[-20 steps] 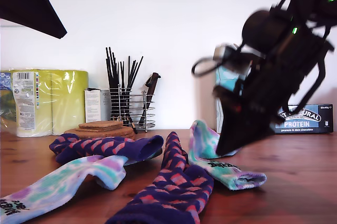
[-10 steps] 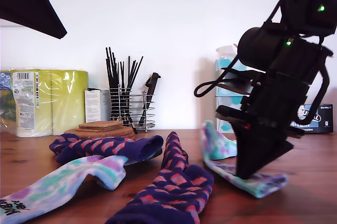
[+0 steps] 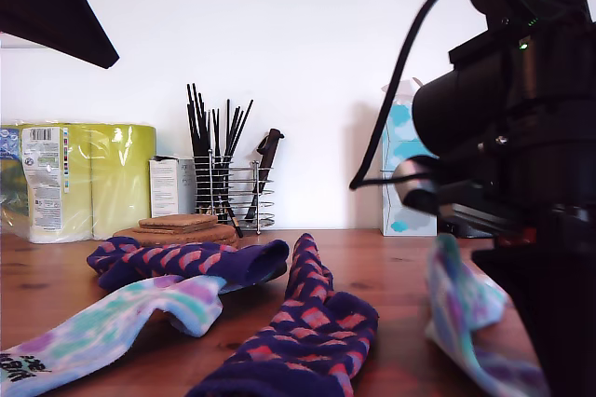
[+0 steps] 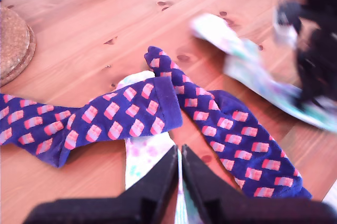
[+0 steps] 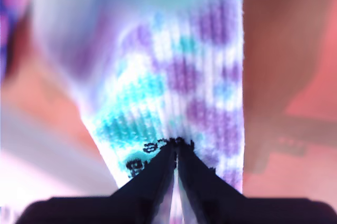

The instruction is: Pair up the socks based on colour and pattern, by placing each sock on top of its pair

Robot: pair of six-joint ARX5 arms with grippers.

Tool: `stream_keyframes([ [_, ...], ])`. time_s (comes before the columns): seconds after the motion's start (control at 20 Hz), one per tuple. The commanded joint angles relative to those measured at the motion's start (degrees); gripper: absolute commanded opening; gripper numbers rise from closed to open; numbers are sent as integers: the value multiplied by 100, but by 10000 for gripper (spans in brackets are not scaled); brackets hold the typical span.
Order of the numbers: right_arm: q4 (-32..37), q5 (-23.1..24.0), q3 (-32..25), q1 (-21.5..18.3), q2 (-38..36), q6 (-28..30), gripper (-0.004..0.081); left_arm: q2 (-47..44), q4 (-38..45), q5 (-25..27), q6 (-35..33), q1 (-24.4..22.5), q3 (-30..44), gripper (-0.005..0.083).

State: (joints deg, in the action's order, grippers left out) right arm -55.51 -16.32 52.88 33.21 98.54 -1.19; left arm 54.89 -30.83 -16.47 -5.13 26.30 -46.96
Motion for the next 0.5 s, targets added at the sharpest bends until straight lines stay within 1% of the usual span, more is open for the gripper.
stream_keyframes([
  [0.0, 52, 42, -166, 94, -127, -190, -13, 11, 46, -4, -55, 0, 90, -20],
  [0.15, -122, 63, 26, 72, -710, -317, -13, 11, 46, -33, -52, 0, 90, -20],
  [0.25, -166, 304, 162, 7, -1047, -341, -13, 11, 46, -66, -52, 0, 90, -20],
  [0.35, 107, 501, 205, -44, -1241, -341, -13, 11, 46, -66, -52, 0, 90, -20],
  [0.45, 597, 872, 203, -142, -1213, -337, -13, 11, 46, -66, -52, 0, 90, -20],
])
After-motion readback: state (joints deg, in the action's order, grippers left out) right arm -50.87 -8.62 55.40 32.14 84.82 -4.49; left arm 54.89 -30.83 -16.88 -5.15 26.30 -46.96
